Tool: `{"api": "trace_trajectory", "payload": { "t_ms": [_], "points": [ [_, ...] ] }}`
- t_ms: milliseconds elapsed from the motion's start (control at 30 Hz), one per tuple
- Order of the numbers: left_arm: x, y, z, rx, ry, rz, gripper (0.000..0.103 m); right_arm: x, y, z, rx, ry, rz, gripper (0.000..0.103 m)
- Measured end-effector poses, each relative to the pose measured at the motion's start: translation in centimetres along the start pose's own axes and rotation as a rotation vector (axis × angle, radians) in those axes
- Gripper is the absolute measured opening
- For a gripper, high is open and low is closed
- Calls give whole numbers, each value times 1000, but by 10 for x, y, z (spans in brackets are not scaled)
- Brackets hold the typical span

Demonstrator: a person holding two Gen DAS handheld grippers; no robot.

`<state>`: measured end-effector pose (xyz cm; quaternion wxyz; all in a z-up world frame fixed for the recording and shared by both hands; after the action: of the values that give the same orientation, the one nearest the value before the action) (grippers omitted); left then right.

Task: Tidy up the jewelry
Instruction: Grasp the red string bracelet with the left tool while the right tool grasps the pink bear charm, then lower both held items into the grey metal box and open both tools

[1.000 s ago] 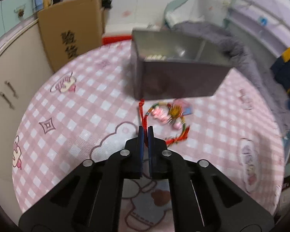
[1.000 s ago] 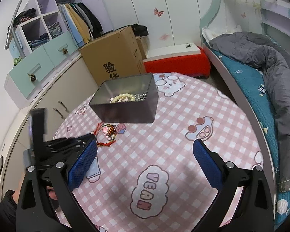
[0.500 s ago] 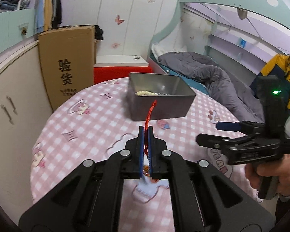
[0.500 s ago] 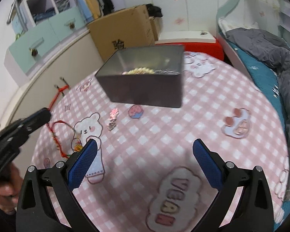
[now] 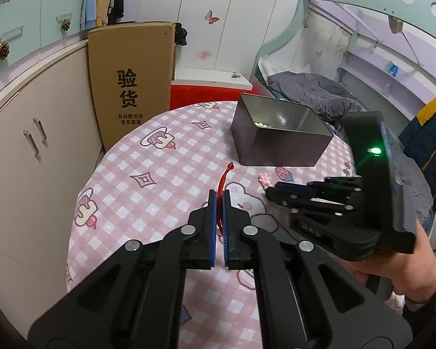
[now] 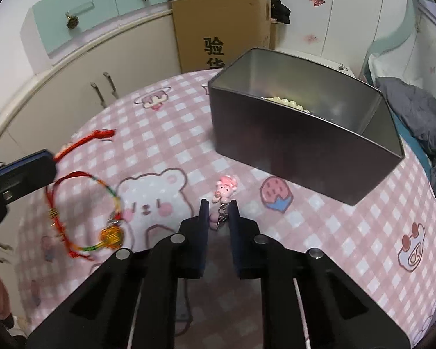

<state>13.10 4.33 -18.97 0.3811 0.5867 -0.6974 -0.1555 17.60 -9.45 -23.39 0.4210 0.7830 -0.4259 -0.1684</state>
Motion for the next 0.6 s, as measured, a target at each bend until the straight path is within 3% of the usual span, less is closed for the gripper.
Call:
{"api": "trace_trajectory", "payload": {
  "t_ms": [367,600],
  "points": [
    [15,12,-18,19,-5,1,3,24,77,-6,133,-71,-46,12],
    [42,40,-64,90,-47,78,3,58,144,-38,269,-103,-36,12]
  ]
}}
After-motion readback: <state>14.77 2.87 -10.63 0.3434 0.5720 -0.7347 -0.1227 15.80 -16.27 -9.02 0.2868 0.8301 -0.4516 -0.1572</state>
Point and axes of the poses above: each gripper's, at about its wrist camera, not at the fingertips, and y roughly against the way its jaws point, x to its right, z to its underside, the point moved 3 cm from there along -y, roughly the way its jaws point, and after that the axes turned 14 degrees about y, right-handed, at the moved point
